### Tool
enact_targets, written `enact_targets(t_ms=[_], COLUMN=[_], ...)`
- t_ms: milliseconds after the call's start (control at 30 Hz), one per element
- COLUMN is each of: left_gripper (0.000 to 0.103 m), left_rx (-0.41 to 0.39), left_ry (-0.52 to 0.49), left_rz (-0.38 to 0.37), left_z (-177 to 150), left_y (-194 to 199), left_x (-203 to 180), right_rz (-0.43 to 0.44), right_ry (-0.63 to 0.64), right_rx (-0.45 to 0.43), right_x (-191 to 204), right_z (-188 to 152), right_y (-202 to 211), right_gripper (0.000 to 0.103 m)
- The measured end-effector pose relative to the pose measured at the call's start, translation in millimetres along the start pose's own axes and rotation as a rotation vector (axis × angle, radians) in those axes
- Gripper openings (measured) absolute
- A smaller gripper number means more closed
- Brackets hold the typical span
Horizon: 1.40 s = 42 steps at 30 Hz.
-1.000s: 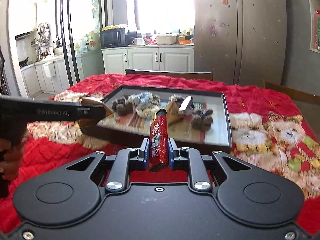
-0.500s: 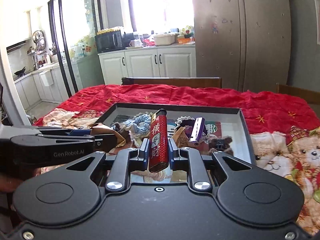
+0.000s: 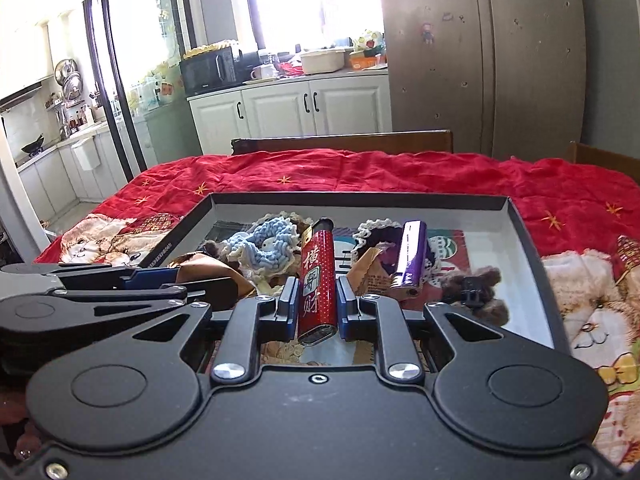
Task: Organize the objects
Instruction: 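Carry red lighter and paper packet with both grippers over the black box, then lower into box and open right gripper releasing red lighter while left gripper releases packet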
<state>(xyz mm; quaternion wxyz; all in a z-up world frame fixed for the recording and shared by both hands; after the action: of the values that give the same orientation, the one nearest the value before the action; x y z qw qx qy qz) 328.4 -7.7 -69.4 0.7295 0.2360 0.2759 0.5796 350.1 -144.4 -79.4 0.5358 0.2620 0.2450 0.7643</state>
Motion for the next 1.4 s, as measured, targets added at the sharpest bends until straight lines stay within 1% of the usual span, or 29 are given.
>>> enact_targets(t_ms=[300,500,967,1167,1233,1300,1400], left_gripper=[0.036,0.036,0.037,0.038,0.043,0.053,0.053], left_rx=[0.020,0.030,0.046,0.051,0.052,0.052,0.048], left_ry=[-0.024,-0.025,-0.033,-0.026,-0.026,-0.027,-0.035], left_rz=[0.017,0.026,0.028,0.021,0.021,0.021,0.027], left_z=[-4,-6,-9,-9,-9,-9,-10], left_y=[-12,-17,-22,-23,-24,-24,-23], left_x=[1,5,5,6,7,7,5], right_rz=[0.021,0.022,0.039,0.040,0.040,0.039,0.041], right_ry=[-0.027,-0.014,-0.026,-0.026,-0.027,-0.029,-0.037], right_rx=[0.016,0.022,0.062,0.062,0.061,0.063,0.064], right_x=[-4,-2,-2,-1,-1,-2,-2], right_z=[-3,-5,-12,-12,-12,-12,-12], right_y=[-17,-23,-35,-36,-35,-36,-36], right_gripper=[0.018,0.018,0.018,0.018,0.018,0.020,0.021])
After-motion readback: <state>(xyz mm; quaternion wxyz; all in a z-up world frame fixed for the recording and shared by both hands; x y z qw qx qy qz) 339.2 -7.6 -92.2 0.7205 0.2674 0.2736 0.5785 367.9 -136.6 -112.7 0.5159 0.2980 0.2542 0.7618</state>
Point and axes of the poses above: each gripper's, at about its wrist camera, not at the fingertips, and y roughly against the way its jaws point, x to its left, z to its top, the point moved 7 cm from there along -y, roughly the way its jaws point, and after that the axes turned 8 degrees about x, right-handed, at the moved point
